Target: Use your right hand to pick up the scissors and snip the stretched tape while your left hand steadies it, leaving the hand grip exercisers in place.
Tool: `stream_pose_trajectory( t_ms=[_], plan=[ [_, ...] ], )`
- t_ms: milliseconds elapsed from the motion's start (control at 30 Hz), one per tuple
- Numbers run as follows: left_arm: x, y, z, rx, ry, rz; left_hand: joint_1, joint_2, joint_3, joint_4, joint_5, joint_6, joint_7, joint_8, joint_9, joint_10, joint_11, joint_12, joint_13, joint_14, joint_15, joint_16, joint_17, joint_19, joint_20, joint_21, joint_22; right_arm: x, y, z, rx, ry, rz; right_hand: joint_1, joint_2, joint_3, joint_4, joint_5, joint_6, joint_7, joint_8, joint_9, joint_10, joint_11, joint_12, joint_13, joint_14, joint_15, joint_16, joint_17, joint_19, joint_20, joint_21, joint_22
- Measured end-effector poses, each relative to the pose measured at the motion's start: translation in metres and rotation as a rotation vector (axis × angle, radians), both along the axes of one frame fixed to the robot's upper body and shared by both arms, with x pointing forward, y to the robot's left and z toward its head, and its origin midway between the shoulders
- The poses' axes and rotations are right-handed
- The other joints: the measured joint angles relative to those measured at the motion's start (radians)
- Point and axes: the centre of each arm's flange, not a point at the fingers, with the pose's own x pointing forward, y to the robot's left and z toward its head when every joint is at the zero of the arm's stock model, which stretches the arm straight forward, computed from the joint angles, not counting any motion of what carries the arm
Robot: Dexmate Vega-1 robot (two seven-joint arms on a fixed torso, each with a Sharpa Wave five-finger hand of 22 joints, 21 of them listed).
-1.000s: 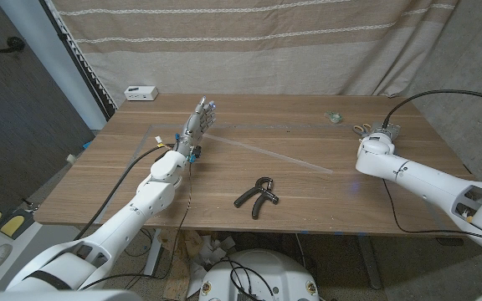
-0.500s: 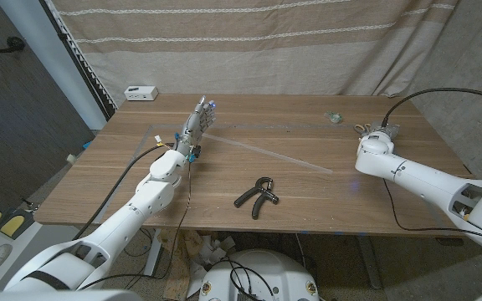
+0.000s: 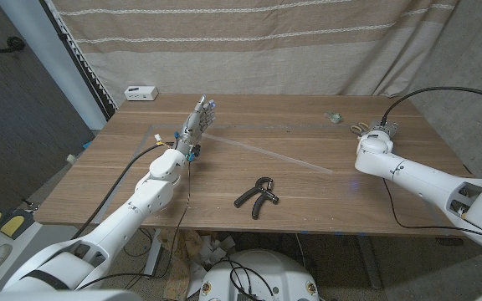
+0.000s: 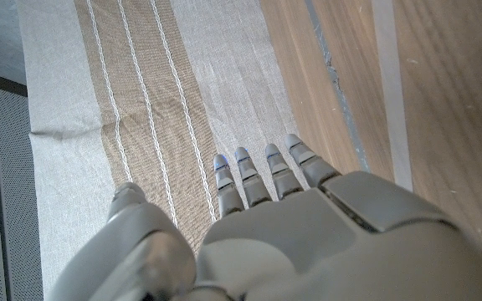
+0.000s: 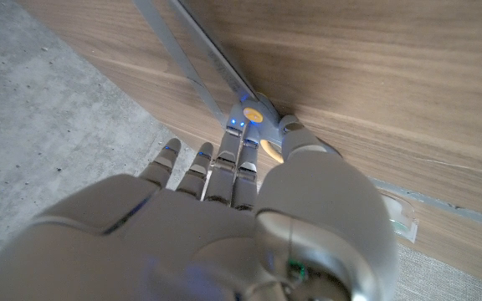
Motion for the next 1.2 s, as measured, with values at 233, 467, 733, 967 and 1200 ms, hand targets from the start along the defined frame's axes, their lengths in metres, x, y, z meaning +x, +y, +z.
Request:
stream_pose_trajectory(
  t_ms=[233,467,733,967,1200],
  plan=[
    [0.000,-0.002,0.001,0.000,-0.001,-0.001,0.000,0.000,0.000,0.000,0.000,0.000,0.000,0.000,0.000,0.000,0.000,0.000,0.000,0.000,0.000,0.000,0.000,0.000,0.000,0.000,0.000,0.001,0.000,0.000,-0.008,-0.011,0.003,0.046,-0.011,0.028,0.003,0.000,0.049,-0.006,0.020,-0.008,0.047,0.021,0.027,-0.002,0.078,-0.001,0.009,0.000,0.023,-0.016,0.000,0.000],
    [0.001,-0.003,0.000,-0.002,-0.001,-0.001,0.000,0.000,0.000,0.000,0.000,0.000,0.000,0.000,0.000,0.000,0.000,0.000,0.000,0.000,0.000,0.000,0.000,0.000,0.000,0.000,0.000,0.000,0.000,-0.002,-0.011,-0.031,0.006,0.073,-0.024,0.055,0.005,0.000,0.072,0.010,0.044,0.007,0.091,0.019,0.066,0.003,0.144,-0.003,0.009,0.001,0.044,-0.027,0.000,0.000],
    [0.001,-0.004,0.000,-0.004,-0.006,-0.002,-0.005,0.005,0.000,0.000,0.000,0.000,0.000,0.000,0.000,0.000,0.000,0.000,0.000,0.000,0.000,0.000,0.000,0.000,0.000,0.000,0.000,-0.003,0.000,-0.002,-0.011,-0.068,0.013,0.098,-0.033,0.073,0.007,0.003,0.098,0.036,0.079,0.030,0.136,0.014,0.102,0.020,0.202,-0.004,0.009,0.008,0.068,-0.035,0.004,0.000],
    [0.000,-0.005,0.000,-0.005,-0.009,-0.004,-0.005,0.005,0.000,0.000,0.000,0.005,0.005,0.000,0.000,0.000,0.000,0.000,0.000,0.000,0.000,0.000,0.000,0.000,0.000,0.000,0.000,-0.006,-0.002,-0.002,-0.011,-0.105,0.017,0.114,-0.028,0.074,0.008,0.008,0.109,0.047,0.107,0.036,0.149,0.018,0.119,0.026,0.219,-0.005,0.009,0.016,0.080,-0.041,0.004,0.000],
    [0.000,-0.006,-0.001,-0.006,-0.010,-0.006,-0.005,0.005,0.000,0.000,0.000,0.005,0.005,0.000,0.000,0.000,0.000,0.000,0.000,0.000,0.000,0.000,0.000,0.000,0.000,0.000,0.000,-0.011,-0.004,0.000,-0.007,-0.153,0.016,0.125,-0.027,0.081,0.010,0.007,0.120,0.058,0.121,0.036,0.153,0.021,0.125,0.026,0.240,-0.006,0.008,0.017,0.094,-0.041,0.004,0.000]
  ],
)
